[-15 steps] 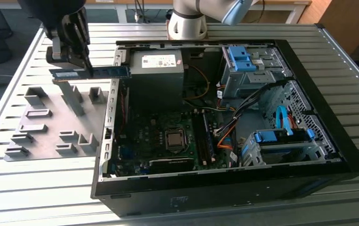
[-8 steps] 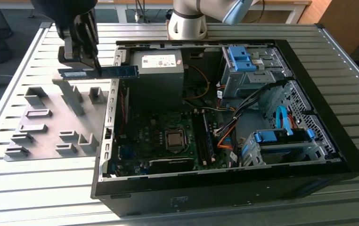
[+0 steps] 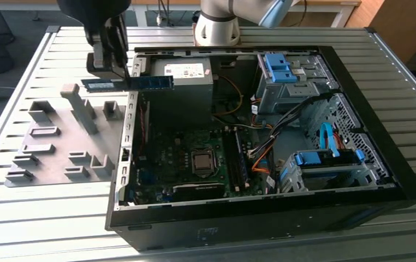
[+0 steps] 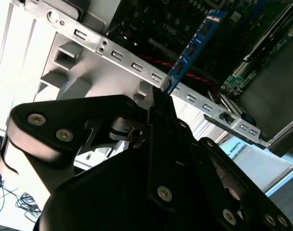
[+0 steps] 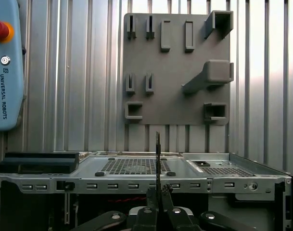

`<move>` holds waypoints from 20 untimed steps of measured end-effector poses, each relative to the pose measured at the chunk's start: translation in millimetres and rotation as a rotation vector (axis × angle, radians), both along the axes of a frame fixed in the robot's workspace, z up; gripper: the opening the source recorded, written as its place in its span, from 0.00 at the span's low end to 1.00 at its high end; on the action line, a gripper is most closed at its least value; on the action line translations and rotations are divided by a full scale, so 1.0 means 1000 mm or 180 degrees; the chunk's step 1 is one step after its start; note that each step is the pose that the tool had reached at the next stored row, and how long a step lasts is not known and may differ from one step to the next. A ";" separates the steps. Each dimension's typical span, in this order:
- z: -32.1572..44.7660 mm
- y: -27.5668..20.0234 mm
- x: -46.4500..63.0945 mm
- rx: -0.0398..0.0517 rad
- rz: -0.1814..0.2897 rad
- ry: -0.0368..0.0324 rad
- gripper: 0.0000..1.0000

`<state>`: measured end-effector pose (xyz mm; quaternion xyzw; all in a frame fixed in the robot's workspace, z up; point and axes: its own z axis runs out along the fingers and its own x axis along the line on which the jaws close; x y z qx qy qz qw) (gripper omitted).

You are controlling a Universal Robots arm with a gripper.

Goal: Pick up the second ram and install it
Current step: 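Pick up the second ram and move it above second insertion slot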

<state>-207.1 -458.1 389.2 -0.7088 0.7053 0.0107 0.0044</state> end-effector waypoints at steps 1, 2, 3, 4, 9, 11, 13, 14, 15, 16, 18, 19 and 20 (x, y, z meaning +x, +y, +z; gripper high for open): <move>0.0000 0.0000 0.003 0.0000 0.0000 0.0000 0.14; 0.0000 0.0000 0.005 0.0000 0.0000 0.0000 0.14; 0.0000 0.0000 0.008 0.0000 0.0000 0.0000 0.14; 0.0000 0.0000 0.011 0.0000 0.0000 0.0000 0.14; 0.0000 0.0000 0.023 0.0000 0.0000 0.0000 0.14; 0.0000 0.0000 0.028 0.0000 0.0000 0.0000 0.14; 0.0000 0.0000 0.033 0.0000 0.0000 0.0000 0.14; 0.0000 0.0000 0.035 0.0000 0.0000 0.0000 0.14; 0.0000 0.0000 0.038 0.0000 0.0000 0.0000 0.14; 0.0000 0.0000 0.040 0.0000 0.0000 0.0000 0.14; 0.0000 0.0000 0.045 0.0000 0.0000 0.0000 0.14; 0.0000 0.0000 0.048 0.0000 0.0000 0.0000 0.14; 0.0000 0.0000 0.050 0.0000 0.0000 0.0000 0.14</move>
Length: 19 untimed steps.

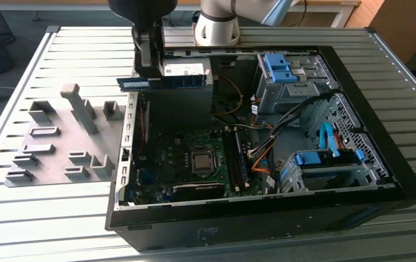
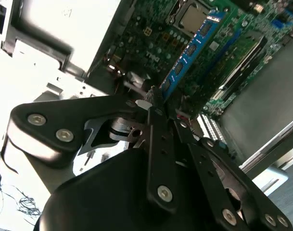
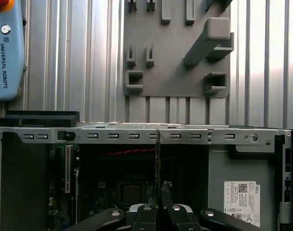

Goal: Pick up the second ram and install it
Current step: 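Pick up the second ram and move it above second insertion slot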

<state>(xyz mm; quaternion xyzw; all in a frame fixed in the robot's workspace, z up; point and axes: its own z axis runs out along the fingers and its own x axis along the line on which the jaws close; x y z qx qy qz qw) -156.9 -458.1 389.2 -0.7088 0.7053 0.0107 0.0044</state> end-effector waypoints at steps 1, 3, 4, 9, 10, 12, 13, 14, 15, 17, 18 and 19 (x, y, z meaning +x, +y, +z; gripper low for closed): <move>0.0000 0.0000 0.002 0.0000 0.0000 0.0000 0.14; 0.0000 0.0000 0.007 0.0000 0.0000 0.0000 0.14; 0.0000 0.0000 0.010 0.0000 0.0000 0.0000 0.14; 0.0000 0.0000 0.022 0.0000 0.0000 0.0000 0.14; 0.0000 0.0000 0.025 0.0000 0.0000 0.0000 0.14; 0.0000 0.0000 0.030 0.0000 0.0000 0.0000 0.14; 0.0000 0.0000 0.033 0.0000 0.0000 0.0000 0.14; 0.0000 0.0000 0.035 0.0000 0.0000 0.0000 0.14; 0.0000 0.0000 0.038 0.0000 0.0000 0.0000 0.14; 0.0000 0.0000 0.043 0.0000 0.0000 0.0000 0.14; 0.0000 0.0000 0.046 0.0000 0.0000 0.0000 0.14; 0.0000 0.0000 0.049 0.0000 0.0000 0.0000 0.14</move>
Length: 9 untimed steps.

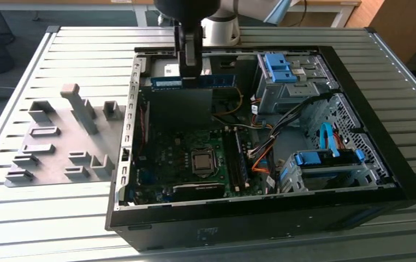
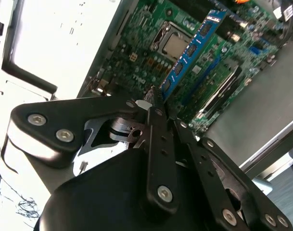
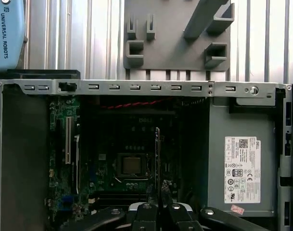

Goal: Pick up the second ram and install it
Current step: 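Pick up the second ram and move it above second insertion slot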

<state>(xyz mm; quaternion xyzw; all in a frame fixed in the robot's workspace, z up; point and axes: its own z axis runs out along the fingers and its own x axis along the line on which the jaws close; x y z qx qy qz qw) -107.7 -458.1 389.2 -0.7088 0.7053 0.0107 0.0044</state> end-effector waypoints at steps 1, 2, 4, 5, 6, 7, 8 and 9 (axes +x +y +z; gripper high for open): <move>0.0000 0.0000 0.003 0.0000 0.0000 0.0000 0.14; 0.0000 0.0000 0.006 0.0000 0.0000 0.0000 0.14; 0.0000 0.0000 0.011 0.0000 0.0000 0.0000 0.14; 0.0000 0.0000 0.014 0.0000 0.0000 0.0000 0.14; 0.0000 0.0000 0.015 0.0000 0.0000 0.0000 0.14; 0.0001 -0.0001 0.016 0.0000 0.0000 0.0000 0.14; 0.0000 -0.0001 0.016 0.0000 0.0000 0.0000 0.14; 0.0000 -0.0001 0.016 0.0000 0.0000 0.0000 0.14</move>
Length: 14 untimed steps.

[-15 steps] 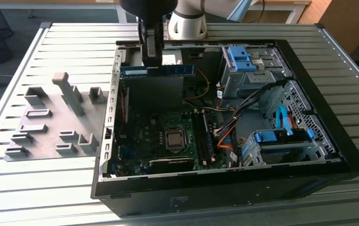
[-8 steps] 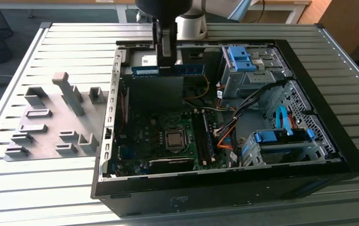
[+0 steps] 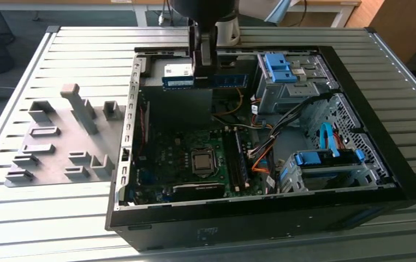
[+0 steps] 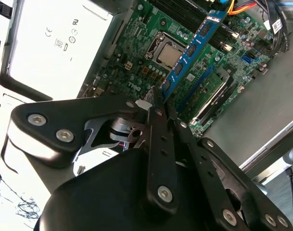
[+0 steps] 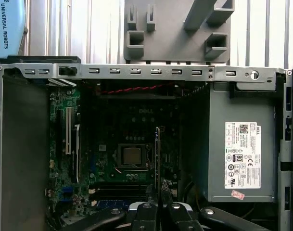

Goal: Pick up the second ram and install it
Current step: 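Pick up the second ram and move it above second insertion slot, then insert the second ram into the second slot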

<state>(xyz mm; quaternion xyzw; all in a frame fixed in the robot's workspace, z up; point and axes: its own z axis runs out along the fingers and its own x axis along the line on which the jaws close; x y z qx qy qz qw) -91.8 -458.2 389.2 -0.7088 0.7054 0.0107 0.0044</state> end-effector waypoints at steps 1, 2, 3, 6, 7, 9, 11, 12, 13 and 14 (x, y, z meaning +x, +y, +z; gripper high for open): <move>0.0000 0.0000 0.000 0.0000 0.0000 0.0000 0.14; 0.0000 0.0001 0.000 0.0000 0.0000 0.0000 0.14; 0.0000 0.0001 0.001 0.0000 0.0000 0.0000 0.14; 0.0000 0.0001 0.001 0.0000 0.0000 0.0000 0.14; 0.0000 0.0001 0.001 0.0000 0.0000 0.0000 0.14; 0.0000 0.0000 0.001 0.0000 0.0000 0.0000 0.14; 0.0000 0.0001 0.001 0.0000 0.0000 0.0000 0.14; 0.0000 0.0001 0.001 0.0000 0.0000 0.0000 0.14; 0.0000 0.0000 0.001 0.0000 0.0000 0.0000 0.14; 0.0000 0.0001 0.001 0.0000 -0.0002 0.0000 0.14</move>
